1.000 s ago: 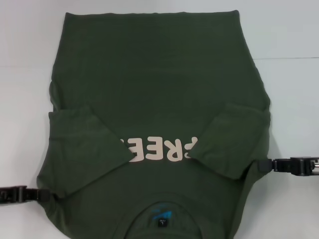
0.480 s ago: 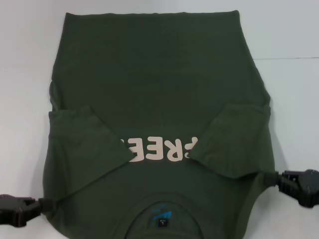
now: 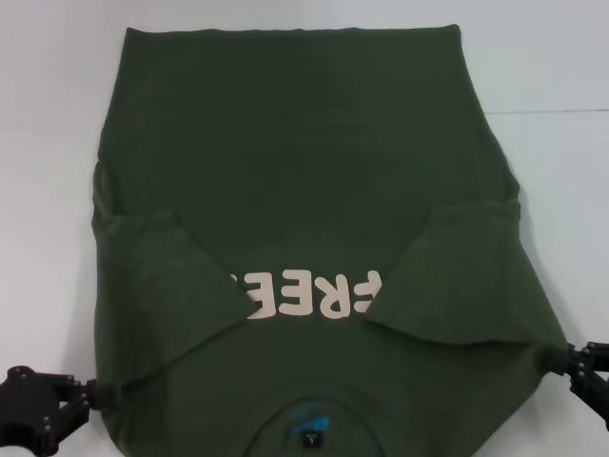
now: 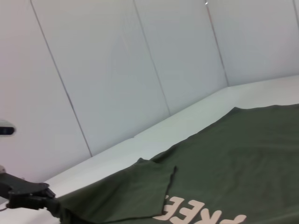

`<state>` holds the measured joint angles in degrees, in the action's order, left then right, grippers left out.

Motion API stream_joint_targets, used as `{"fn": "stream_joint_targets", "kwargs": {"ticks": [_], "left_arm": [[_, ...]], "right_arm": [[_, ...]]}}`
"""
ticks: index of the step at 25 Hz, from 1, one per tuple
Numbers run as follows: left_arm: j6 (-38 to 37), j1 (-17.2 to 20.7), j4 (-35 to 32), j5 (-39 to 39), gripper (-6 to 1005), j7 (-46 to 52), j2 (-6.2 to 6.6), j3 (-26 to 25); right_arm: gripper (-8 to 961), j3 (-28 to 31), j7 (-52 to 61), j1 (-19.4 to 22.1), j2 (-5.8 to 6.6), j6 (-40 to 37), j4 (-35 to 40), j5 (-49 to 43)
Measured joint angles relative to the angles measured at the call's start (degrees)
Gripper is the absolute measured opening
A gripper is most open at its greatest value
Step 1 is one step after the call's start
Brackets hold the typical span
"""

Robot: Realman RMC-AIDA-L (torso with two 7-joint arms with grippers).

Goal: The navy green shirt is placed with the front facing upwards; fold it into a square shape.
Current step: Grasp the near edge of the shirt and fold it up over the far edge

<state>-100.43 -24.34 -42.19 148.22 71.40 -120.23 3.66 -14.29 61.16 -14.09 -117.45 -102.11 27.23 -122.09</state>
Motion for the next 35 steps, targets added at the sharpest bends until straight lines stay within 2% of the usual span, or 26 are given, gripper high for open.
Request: {"fn": "stream_joint_targets", "kwargs": {"ticks": [4,6,14,18,27,35], "left_arm": [[-3.78,0.67,-0.13,0.12,22,-3.42,0.19,-0.53],[-5.06,1.21,-0.46,0.53,22,-4.41,0.16,-0.15],[-9.73,4.93,-2.65,0.65,22,-8.77,-0.53,-0.48],[-10.59,5.19,-3.17,0.86,22,-9.58,-0.52,-0.49],[-13.64,4.93,-4.26,1.57,23,-9.31,-0.13,-0.66],[-15.07,4.66,-5.33,1.99,23,-8.80,0.22,-1.81]], "right_arm": [[41,0.97,-1.99,1.81,-0.06,-0.55,-0.03,-0.05],[41,1.91,-3.81,3.53,-0.47,-1.01,-0.16,-0.11],[41,2.24,-7.70,6.49,-0.83,-4.00,-1.32,-0.21],[42,3.71,-10.83,8.28,-1.27,-5.91,-1.35,-0.12],[42,8.74,-14.16,13.54,-1.17,-9.37,-0.99,-0.34],[42,10.07,-16.07,13.42,-1.30,-9.73,-1.28,-0.30]]}}
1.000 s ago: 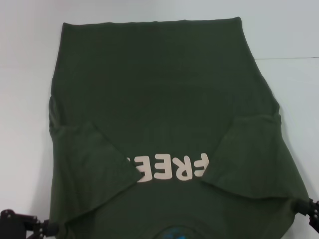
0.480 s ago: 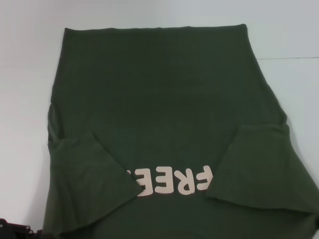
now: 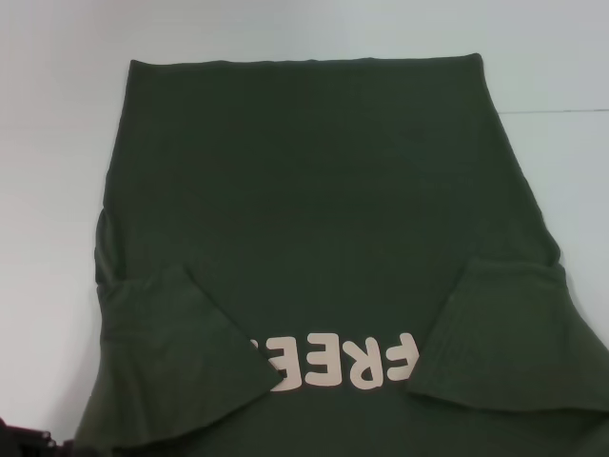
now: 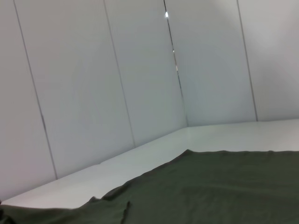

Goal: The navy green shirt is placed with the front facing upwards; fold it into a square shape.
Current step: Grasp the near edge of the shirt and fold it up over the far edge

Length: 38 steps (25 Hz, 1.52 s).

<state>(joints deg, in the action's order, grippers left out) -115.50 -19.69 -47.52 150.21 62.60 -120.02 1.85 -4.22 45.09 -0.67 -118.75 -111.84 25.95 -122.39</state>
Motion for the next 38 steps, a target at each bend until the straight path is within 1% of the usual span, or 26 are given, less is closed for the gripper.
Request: {"fn": "stream_joint_targets", "kwargs": {"ticks": [6,11,14,19,23,28,38], "left_arm": [[-0.05,0.08,0.90,-2.84,22,-1.05,0.36,-3.62],[0.12,0.17,1.71,-5.40,21,-1.29,0.40,-4.55],[0.02,0.43,2.80,-9.06,21,-1.62,0.57,-6.00],[0.47,0.60,3.96,-11.39,21,-2.11,0.57,-6.20],[0.79,0.86,4.33,-12.03,21,-2.47,0.48,-6.93],[0.99,1.68,4.78,-12.16,21,-3.47,0.36,-8.92],[1.83,3.59,6.05,-12.66,22,-6.22,-0.20,-9.74]], "right_arm": [[41,2.88,-0.24,-1.08,-0.07,-1.10,-0.13,0.25],[41,5.44,-0.26,-2.27,-0.08,-1.92,-0.92,0.66],[41,5.69,-0.27,-2.71,-0.07,-1.98,-2.05,2.43],[41,5.77,-0.30,-4.20,-0.05,-1.99,-3.31,4.64],[42,5.82,-0.31,-4.50,-0.03,-1.99,-3.31,5.39],[42,5.89,-0.34,-4.53,0.30,-1.97,-3.31,6.26],[41,7.08,-0.39,-4.87,0.40,-1.77,-3.45,6.30]]}}
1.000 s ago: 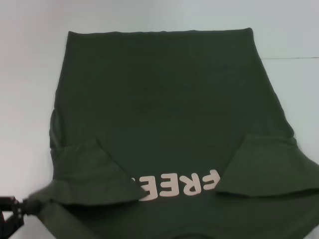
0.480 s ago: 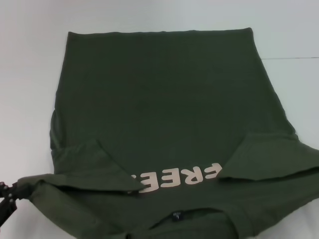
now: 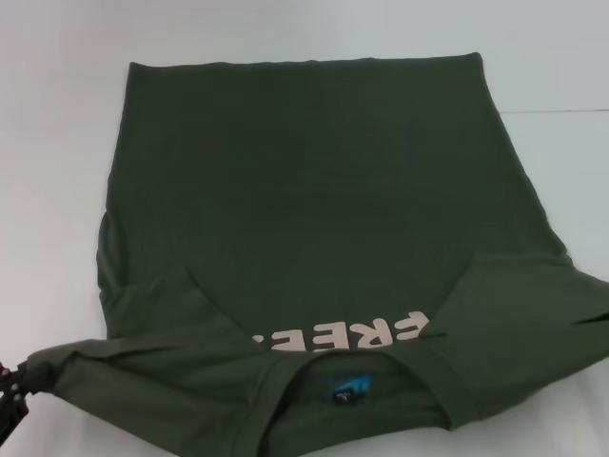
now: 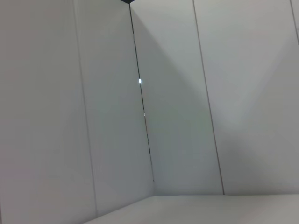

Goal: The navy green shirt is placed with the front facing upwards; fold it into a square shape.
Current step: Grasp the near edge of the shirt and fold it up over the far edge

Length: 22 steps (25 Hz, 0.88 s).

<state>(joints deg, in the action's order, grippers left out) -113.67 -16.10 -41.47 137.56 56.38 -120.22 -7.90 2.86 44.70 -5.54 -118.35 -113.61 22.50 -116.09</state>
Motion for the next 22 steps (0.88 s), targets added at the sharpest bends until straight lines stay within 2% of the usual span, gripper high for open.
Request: {"fn": "stream_joint_targets", "kwargs": {"ticks": [8,12,22], "left_arm": [[-0.69,1.23,-0.31,-0.01,22,-2.24,-0.10,-0.18],[-2.05,2.13,-0.35,0.19,22,-5.83,-0.41,-0.19],[-3.97,4.73,-0.69,1.29,22,-11.44,-1.23,0.96]], "right_arm": [[42,0.04,-1.26,1.70,-0.28,0.04,-0.01,-0.12],[42,-0.18,-4.36,4.34,-1.07,-0.02,-0.40,-0.41],[41,-0.63,-9.00,9.04,-1.17,-0.18,-2.56,-1.73]]}}
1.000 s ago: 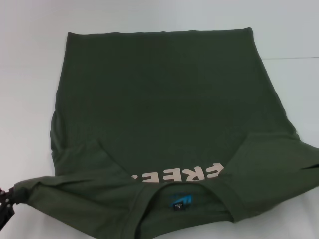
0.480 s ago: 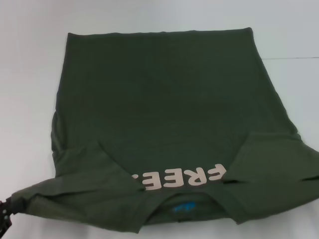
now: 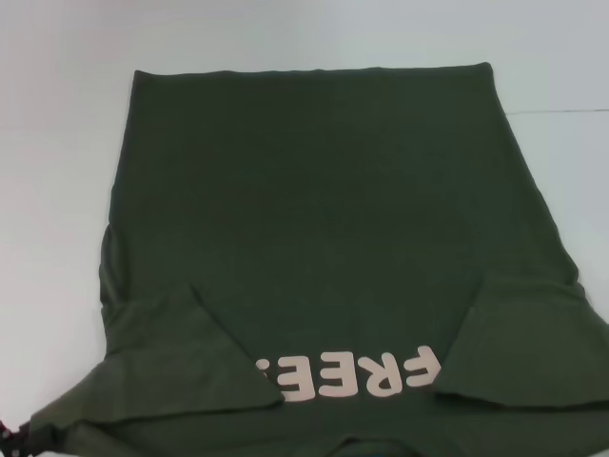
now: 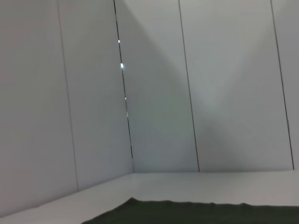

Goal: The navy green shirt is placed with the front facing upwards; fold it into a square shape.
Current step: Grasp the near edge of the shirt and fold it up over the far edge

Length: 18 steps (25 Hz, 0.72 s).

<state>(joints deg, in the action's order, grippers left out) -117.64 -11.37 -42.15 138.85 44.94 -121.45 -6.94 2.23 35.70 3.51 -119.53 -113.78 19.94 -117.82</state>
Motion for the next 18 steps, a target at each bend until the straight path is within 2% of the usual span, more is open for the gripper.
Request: {"fn": "stream_joint_targets", "kwargs": {"ticks": [5,11,14,18], "left_arm": [[0.30,0.10,-0.05,0.34,22,-0.11,-0.23,0.53],[2.33,-2.79,2.03,-0.85,23,2.69,-0.26,-0.31],[7.42,-3.82,4.52,-2.22,23,5.23,-0.22,-0.43],[11.75,-4.26,6.49,-4.32,23,7.81,-0.03,-0.71]], "right_arm": [[42,0.28,-1.01,0.07,0.00,0.01,-0.93,-0.21],[41,0.50,2.66,-4.72,-0.14,1.56,-1.26,-0.22],[41,1.03,5.79,-7.27,-0.11,4.90,-1.39,0.00],[41,2.03,7.03,-8.62,-0.16,8.14,-1.57,0.03]]}}
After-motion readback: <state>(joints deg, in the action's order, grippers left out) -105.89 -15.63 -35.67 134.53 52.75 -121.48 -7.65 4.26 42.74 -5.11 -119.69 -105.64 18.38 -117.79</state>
